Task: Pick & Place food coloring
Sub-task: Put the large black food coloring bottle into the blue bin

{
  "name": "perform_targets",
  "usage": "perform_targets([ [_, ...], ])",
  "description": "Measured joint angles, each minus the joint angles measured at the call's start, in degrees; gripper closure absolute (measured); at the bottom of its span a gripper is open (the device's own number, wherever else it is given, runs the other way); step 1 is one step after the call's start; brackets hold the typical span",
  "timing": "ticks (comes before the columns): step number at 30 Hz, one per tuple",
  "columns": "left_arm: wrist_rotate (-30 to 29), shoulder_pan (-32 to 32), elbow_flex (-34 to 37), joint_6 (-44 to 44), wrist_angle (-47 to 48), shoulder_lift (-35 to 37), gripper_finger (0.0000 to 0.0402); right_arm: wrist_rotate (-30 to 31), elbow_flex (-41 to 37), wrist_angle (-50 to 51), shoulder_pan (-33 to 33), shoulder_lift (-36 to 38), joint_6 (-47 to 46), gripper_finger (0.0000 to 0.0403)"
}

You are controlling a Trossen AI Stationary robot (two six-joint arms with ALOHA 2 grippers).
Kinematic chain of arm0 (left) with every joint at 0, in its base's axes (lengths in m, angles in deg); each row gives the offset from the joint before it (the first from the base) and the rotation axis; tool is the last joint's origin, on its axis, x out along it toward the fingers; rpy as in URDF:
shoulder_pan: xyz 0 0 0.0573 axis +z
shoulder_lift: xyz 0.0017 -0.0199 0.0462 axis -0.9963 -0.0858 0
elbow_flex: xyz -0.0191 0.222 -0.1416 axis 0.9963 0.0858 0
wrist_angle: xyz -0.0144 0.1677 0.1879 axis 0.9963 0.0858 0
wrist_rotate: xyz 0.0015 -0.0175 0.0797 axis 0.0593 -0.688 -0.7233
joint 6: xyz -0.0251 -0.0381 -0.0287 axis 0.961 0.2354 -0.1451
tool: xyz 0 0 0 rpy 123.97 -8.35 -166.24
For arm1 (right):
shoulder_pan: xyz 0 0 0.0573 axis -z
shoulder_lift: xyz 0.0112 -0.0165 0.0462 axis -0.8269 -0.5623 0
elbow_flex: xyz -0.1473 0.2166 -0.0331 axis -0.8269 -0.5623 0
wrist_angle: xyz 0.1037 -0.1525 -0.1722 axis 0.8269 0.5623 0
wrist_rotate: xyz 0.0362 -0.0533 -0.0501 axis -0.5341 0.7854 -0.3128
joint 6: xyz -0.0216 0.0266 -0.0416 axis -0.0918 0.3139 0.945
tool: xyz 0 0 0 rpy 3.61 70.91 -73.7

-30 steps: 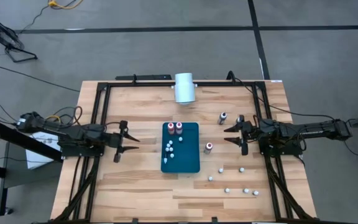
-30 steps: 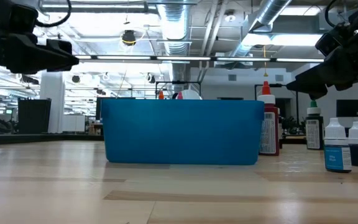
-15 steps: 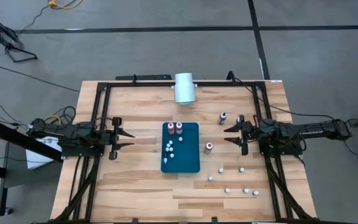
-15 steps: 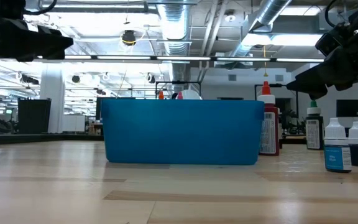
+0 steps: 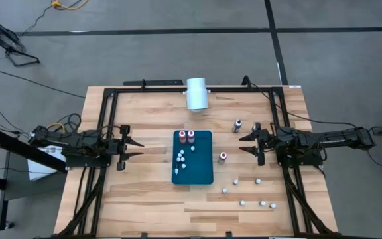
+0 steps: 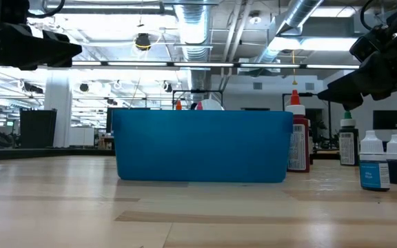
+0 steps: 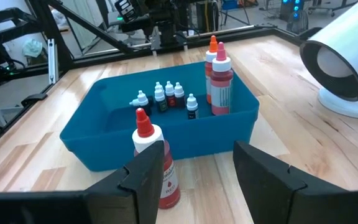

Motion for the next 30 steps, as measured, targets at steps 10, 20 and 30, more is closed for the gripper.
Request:
perform_targets([
  [10, 0.0, 0.0, 0.0, 0.6, 0.0, 0.0, 0.0278, 0.0, 0.0, 0.0, 0.0, 0.0, 0.0, 0.0219],
  [20, 0.0, 0.0, 0.0, 0.5, 0.1, 0.0, 0.0278, 0.0, 0.0, 0.0, 0.0, 0.0, 0.5, 0.0219],
  [30, 0.0, 0.0, 0.0, 0.6, 0.1, 0.0, 0.0278, -0.2, 0.0, -1.6, -0.2, 0.0, -5.1, 0.0219],
])
